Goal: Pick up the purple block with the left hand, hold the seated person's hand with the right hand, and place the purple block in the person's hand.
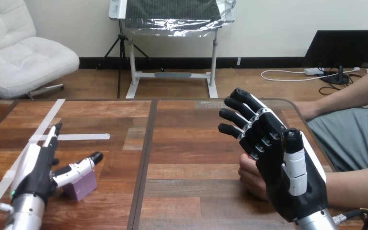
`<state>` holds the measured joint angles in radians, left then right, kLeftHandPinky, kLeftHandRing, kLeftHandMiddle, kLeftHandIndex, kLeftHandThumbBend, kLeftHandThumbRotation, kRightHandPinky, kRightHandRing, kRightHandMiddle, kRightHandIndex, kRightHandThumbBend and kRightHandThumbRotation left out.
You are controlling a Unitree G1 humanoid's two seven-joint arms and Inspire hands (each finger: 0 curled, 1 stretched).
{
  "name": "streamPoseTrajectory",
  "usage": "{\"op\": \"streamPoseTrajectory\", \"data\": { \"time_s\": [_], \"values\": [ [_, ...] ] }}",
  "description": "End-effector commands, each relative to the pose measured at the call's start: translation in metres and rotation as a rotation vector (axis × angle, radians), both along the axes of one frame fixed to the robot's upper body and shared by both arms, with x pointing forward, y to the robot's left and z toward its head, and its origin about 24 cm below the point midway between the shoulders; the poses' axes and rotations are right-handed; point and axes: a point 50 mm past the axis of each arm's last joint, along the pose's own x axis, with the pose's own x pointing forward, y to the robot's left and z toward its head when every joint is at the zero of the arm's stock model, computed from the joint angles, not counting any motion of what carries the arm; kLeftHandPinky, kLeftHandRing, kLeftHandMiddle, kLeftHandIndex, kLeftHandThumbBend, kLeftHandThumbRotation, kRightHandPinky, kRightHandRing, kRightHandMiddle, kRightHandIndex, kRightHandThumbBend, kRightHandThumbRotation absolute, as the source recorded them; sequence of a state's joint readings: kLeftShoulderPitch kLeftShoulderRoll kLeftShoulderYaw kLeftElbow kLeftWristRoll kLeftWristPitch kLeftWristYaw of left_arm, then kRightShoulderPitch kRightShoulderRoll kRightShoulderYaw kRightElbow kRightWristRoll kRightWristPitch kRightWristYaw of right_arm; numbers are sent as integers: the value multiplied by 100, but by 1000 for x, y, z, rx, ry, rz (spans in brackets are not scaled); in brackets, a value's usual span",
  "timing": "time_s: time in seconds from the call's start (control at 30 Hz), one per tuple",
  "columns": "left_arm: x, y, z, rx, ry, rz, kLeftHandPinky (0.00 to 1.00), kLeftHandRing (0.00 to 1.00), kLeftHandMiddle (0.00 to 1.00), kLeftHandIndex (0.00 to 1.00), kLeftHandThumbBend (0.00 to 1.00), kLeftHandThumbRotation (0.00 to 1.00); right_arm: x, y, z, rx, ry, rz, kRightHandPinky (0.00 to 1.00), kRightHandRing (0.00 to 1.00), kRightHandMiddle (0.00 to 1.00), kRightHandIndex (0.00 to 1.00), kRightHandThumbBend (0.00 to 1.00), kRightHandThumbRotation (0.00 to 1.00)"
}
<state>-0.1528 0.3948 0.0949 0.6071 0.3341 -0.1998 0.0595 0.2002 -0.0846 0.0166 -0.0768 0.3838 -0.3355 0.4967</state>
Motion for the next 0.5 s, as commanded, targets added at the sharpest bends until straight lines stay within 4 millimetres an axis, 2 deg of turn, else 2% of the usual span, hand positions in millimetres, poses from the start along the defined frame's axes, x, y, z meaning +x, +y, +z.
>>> {"op": "streamPoseTrajectory", "data": {
  "time_s": [0.0,0.47],
  "values": [
    [21,1,21,44,-64,-15,80,94,97,99,71,48,9,-1,23,2,-115,3,83,87,89,88,87,88],
    [21,0,12,42,-21,-5,80,93,96,99,72,48,8,-2,24,2,-118,1,82,87,88,87,87,87]
  ]
}}
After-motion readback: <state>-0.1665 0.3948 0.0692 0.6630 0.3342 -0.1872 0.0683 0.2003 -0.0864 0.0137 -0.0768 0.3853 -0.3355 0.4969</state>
